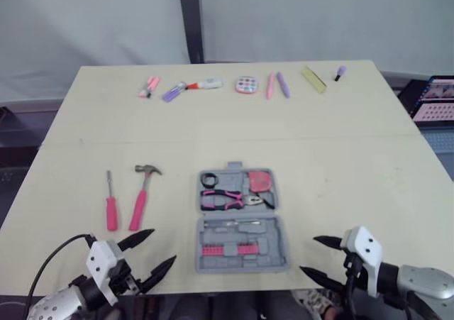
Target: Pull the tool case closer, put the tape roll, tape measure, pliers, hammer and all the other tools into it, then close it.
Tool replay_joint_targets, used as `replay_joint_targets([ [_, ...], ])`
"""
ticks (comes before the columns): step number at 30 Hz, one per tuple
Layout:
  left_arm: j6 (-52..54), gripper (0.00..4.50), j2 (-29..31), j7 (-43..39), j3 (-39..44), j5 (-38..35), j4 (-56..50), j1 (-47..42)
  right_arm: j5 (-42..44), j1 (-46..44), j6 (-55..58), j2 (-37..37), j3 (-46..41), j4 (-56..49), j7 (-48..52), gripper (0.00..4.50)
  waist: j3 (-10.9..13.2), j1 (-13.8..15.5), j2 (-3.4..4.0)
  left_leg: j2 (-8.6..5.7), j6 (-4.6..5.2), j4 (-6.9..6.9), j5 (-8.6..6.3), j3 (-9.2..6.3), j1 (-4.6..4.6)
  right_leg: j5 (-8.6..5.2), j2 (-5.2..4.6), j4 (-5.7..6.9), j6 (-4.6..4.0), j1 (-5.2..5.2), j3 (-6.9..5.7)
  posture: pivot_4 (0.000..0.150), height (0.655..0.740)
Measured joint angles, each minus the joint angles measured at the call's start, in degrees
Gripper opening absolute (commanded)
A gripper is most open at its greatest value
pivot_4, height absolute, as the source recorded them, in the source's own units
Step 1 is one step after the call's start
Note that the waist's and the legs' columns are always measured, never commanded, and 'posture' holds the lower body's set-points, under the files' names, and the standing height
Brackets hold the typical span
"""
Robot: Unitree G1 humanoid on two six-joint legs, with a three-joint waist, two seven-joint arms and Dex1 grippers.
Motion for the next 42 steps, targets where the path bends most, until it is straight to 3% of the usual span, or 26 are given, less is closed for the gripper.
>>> replay_joint_targets([
  [15, -2.1, 4.5, 0.64, -0.79, 1.12, -0.11, 1.26, 0.12, -0.04, 0.01, -4.12, 0.55, 0.14, 1.5, 0.02, 4.42, 0.0, -0.03, 0.0, -0.01, 0.0, 0.03, 0.0, -0.01, -0.02, 0.0, 0.0, -0.01, 0.0, 0.0, -0.02, 0.15, 0.74],
  [30, 21.07, 4.5, -8.75, 26.96, 6.51, -7.17, -18.29, 3.48, 0.5, 1.93, -23.23, 2.4, -2.37, 5.96, 4.57, 4.42, 0.09, -0.02, -0.14, 0.0, 0.03, 0.07, -0.01, 0.0, 0.01, 0.02, 0.04, 0.01, 0.03, 0.04, 0.13, 0.15, 0.74],
  [36, 31.79, 4.5, -6.89, 37.21, 7.83, -6.05, -19.71, -4.31, 1.28, 0.34, -23.88, 1.87, -2.34, 6.43, 5.94, 4.42, 0.1, 0.05, -0.15, -0.07, 0.02, 0.14, -0.01, -0.03, 0.05, 0.02, 0.03, 0.12, 0.03, 0.08, 0.13, 0.15, 0.74],
  [42, 39.01, 4.5, -3.8, 40.02, 9.89, -6.95, -19.41, -12.29, 1.29, 0.24, -23.33, 0.74, -2.37, 6.66, 6.29, 4.42, 0.1, -0.02, -0.15, -0.05, 0.01, 0.17, -0.02, -0.01, 0.06, 0.01, 0.04, 0.2, 0.03, 0.04, 0.02, 0.15, 0.74],
])
